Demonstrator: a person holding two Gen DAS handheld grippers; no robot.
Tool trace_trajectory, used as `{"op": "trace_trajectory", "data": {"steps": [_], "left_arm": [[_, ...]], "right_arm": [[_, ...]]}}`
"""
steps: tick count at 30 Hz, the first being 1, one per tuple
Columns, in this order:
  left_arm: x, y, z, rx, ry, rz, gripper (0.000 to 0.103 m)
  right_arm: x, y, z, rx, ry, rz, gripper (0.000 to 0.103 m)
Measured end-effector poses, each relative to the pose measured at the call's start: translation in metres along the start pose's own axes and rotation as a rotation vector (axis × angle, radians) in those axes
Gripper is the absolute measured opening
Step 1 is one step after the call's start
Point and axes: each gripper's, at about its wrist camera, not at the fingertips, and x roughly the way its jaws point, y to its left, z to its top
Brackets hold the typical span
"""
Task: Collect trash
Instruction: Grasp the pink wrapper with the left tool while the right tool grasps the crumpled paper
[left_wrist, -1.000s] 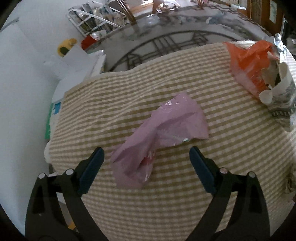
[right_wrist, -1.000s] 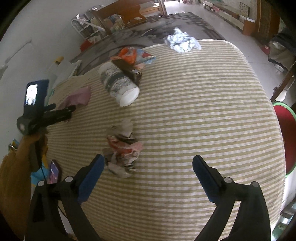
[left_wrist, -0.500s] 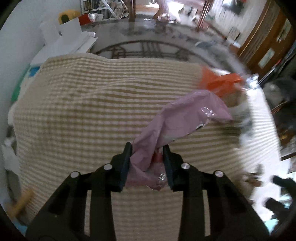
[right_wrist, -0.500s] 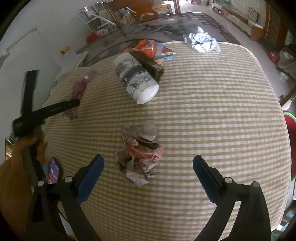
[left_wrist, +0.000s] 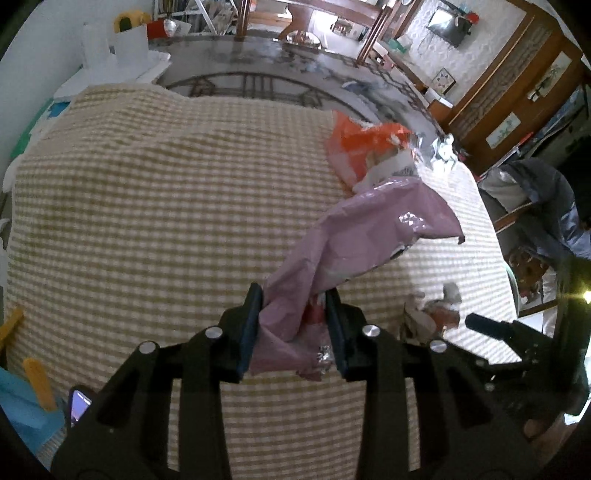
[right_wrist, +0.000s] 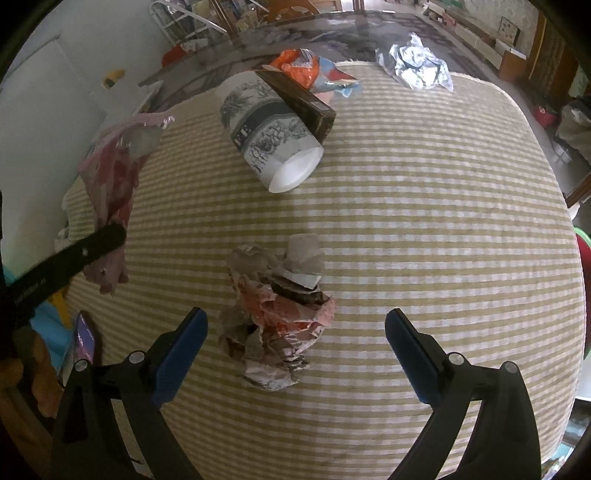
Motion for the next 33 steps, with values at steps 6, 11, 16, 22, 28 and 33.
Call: {"op": "trace_trajectory", "data": {"steps": [6, 11, 16, 22, 28, 33], "left_arm": [[0.013, -0.001, -0.006, 0.009, 0.041, -0.003, 0.035], [0.013, -0.003, -0.007, 0.011, 0.036, -0.003, 0.042], [0.012, -0.003, -0.006, 0.020, 0.027, 0.016, 0.048], [0.007, -0.002, -0.005, 0.013, 0.016, 0.016, 0.058], [0.003, 0.003, -0.002, 0.003, -0.002, 0.026, 0.064], [-0.001, 0.019, 0.005, -0.071, -0.045, 0.049, 0.064]], "right_arm": [[-0.001, -0.005, -0.003, 0.017, 0.002, 0.014, 0.094], [-0.003, -0.007, -0.004, 0.014, -0.001, 0.012, 0.094], [0.003, -0.001, 0.003, 0.005, 0.004, 0.016, 0.093], [0.009, 0.009, 0.010, -0.026, -0.007, 0.032, 0.069], [0.011, 0.004, 0.003, -0.006, 0.002, 0.062, 0.042], [-0.001, -0.002, -0.002, 0.026, -0.034, 0.096, 0.042]]}}
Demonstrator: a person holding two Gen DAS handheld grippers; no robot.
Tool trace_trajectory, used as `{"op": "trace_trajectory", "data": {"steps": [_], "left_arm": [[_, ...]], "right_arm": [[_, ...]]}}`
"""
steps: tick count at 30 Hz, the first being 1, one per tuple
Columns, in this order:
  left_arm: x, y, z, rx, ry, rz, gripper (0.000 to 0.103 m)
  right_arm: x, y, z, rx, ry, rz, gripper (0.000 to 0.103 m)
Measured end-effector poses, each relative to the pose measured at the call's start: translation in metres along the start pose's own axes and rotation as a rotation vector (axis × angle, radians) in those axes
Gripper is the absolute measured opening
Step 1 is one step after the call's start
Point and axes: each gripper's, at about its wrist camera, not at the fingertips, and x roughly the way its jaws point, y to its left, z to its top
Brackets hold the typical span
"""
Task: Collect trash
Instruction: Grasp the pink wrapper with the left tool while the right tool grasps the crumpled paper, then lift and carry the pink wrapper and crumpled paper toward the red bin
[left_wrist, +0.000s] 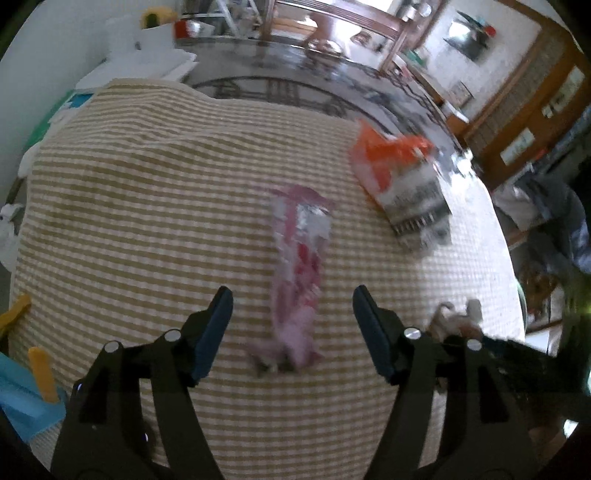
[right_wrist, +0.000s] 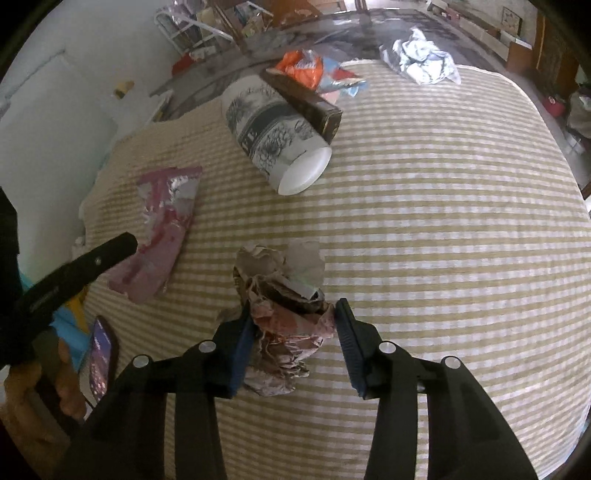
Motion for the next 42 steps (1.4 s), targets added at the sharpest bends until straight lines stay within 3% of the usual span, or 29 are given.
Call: {"op": "trace_trajectory", "data": {"steps": [12, 14, 16, 18, 27, 33, 42], "left_arm": [[0.038, -0.009, 0.003, 0.050, 0.066, 0.050, 0.063], [0.044, -0.011, 0.000, 0.055, 0.084, 0.058, 0.040], [0.046, -0.011, -0.004, 0.053, 0.095, 0.059, 0.028], [0.042, -0.012, -0.005, 0.047, 0.077, 0.059, 0.024], [-0.008, -0.041, -0.009, 0.068, -0.052, -0.024, 0.024], [-0.037, -0.074, -0.006, 0.152, -0.130, -0.057, 0.024], [-0.046, -0.108, -0.008, 0.201, -0.149, -0.089, 0.024]], "right_arm": [[-0.021, 0.001, -0.010, -0.018, -0.053, 0.018, 0.042], [-0.023, 0.002, -0.013, -0.029, -0.057, 0.016, 0.042], [-0.026, 0.002, -0.015, -0.034, -0.063, 0.013, 0.042], [-0.029, 0.001, -0.016, -0.036, -0.073, 0.009, 0.042], [-0.054, -0.015, -0.012, 0.013, -0.168, -0.005, 0.042], [-0.075, -0.026, -0.011, 0.043, -0.221, -0.010, 0.042], [-0.101, -0.050, -0.012, 0.089, -0.276, -0.004, 0.042]]}}
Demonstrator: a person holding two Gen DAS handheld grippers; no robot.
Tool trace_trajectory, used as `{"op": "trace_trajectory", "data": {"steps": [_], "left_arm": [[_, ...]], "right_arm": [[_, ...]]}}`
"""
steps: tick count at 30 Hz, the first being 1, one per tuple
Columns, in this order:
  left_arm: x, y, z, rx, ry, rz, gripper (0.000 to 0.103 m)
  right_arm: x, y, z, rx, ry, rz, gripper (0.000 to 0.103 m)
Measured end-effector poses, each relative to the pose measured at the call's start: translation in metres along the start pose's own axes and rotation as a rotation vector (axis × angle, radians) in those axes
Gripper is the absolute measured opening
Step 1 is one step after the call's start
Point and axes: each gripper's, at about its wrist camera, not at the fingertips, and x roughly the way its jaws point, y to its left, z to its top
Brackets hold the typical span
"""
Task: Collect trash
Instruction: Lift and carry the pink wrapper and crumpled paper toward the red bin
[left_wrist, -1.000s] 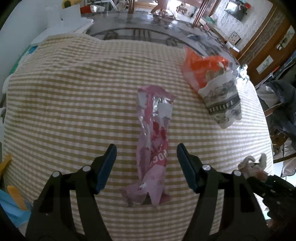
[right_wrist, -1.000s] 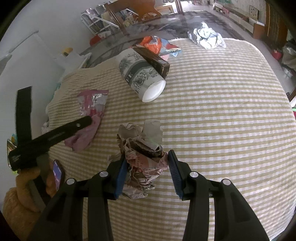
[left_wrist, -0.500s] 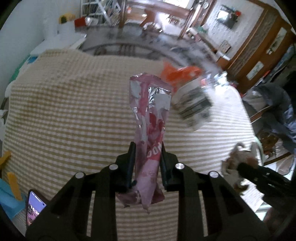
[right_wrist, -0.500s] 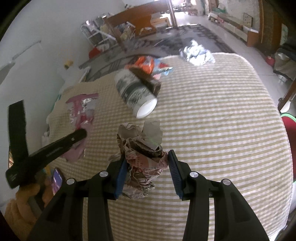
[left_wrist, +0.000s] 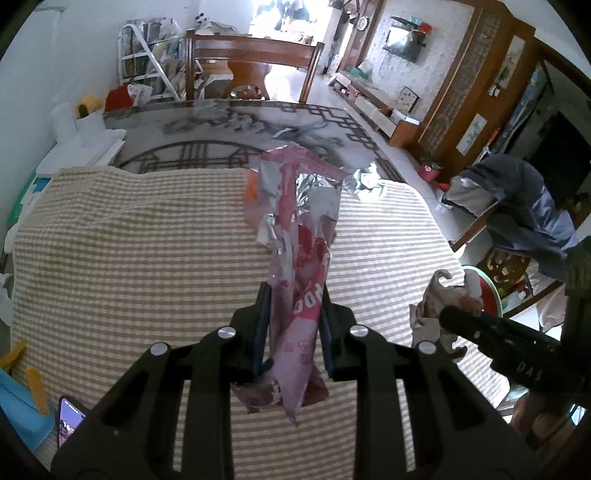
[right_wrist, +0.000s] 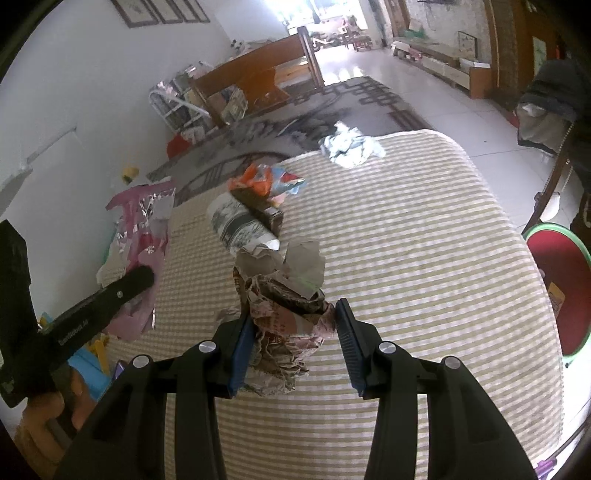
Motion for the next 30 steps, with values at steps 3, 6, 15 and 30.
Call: {"op": "trace_trajectory", "data": {"steps": [3, 6, 15, 30], "left_arm": [[0.002, -0.007, 0.000, 0.008, 0.003, 0.000, 0.024], [0.006, -0.017, -0.001, 0.015, 0.009, 0.005, 0.024], [0.012, -0.045, 0.000, 0.017, 0.013, 0.008, 0.024], [0.033, -0.106, 0.004, 0.005, 0.015, 0.023, 0.024]], "right_arm": [[-0.006, -0.007, 0.000, 0.004, -0.010, 0.000, 0.042], [-0.009, -0.017, 0.000, 0.008, -0.013, -0.005, 0.042], [-0.018, -0.052, 0.005, 0.022, -0.008, -0.007, 0.042], [-0.032, -0.118, 0.031, 0.021, -0.010, 0.011, 0.042]]}}
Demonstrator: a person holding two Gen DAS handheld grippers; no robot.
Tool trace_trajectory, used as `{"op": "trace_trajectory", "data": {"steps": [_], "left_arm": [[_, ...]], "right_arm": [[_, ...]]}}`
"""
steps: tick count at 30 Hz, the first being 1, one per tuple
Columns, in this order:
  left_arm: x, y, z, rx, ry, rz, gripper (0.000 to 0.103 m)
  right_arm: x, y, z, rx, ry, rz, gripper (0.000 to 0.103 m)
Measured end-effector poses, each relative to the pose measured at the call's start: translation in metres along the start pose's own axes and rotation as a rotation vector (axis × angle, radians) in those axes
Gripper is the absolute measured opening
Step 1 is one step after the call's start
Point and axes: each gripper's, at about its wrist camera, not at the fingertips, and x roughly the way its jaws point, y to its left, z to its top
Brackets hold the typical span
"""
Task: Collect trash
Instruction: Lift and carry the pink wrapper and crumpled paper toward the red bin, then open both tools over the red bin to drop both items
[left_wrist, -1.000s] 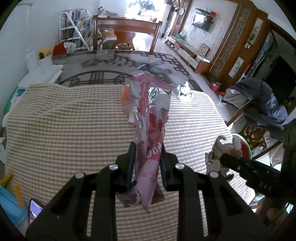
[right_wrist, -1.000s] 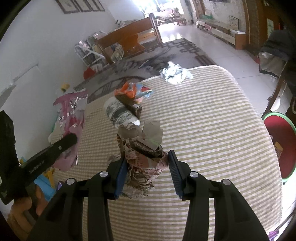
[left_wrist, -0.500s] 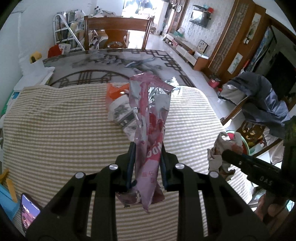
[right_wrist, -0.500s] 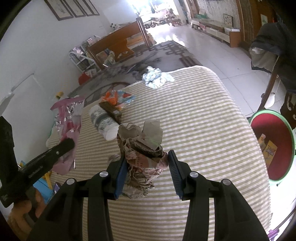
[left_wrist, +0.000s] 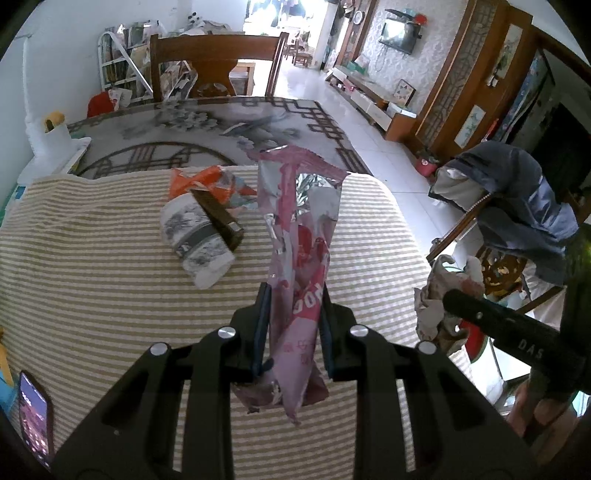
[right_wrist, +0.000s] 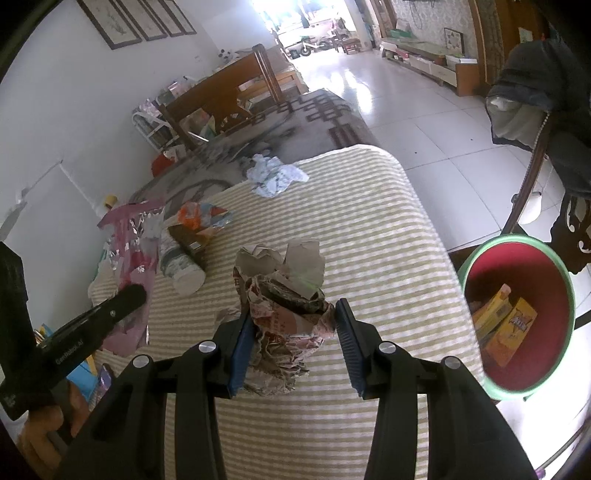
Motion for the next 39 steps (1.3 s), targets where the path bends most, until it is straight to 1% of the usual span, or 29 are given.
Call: {"op": "trace_trajectory", "data": {"steps": [5, 10, 19, 31, 36, 39], "left_arm": [[0.006, -0.023, 0.003, 0.010, 0.001, 0.000, 0.024], [0.010, -0.044, 0.009, 0.040, 0.000, 0.003, 0.024], [0.022, -0.091, 0.017, 0.104, 0.014, -0.020, 0.024], [0.048, -0.162, 0.016, 0.218, 0.058, -0.094, 0.024], [0.066, -0.197, 0.009, 0.270, 0.110, -0.152, 0.024], [0.080, -0.219, 0.000, 0.304, 0.160, -0.191, 0.024]], "right_arm": [[-0.008, -0.021, 0.010, 0.012, -0.011, 0.004, 0.042], [-0.017, -0.043, 0.019, 0.043, -0.030, 0.009, 0.042], [-0.027, -0.085, 0.024, 0.113, -0.050, -0.007, 0.042], [-0.059, -0.158, 0.017, 0.239, -0.097, -0.082, 0.042], [-0.072, -0.193, 0.007, 0.315, -0.109, -0.130, 0.042], [-0.078, -0.213, 0.000, 0.366, -0.105, -0.156, 0.042]]}}
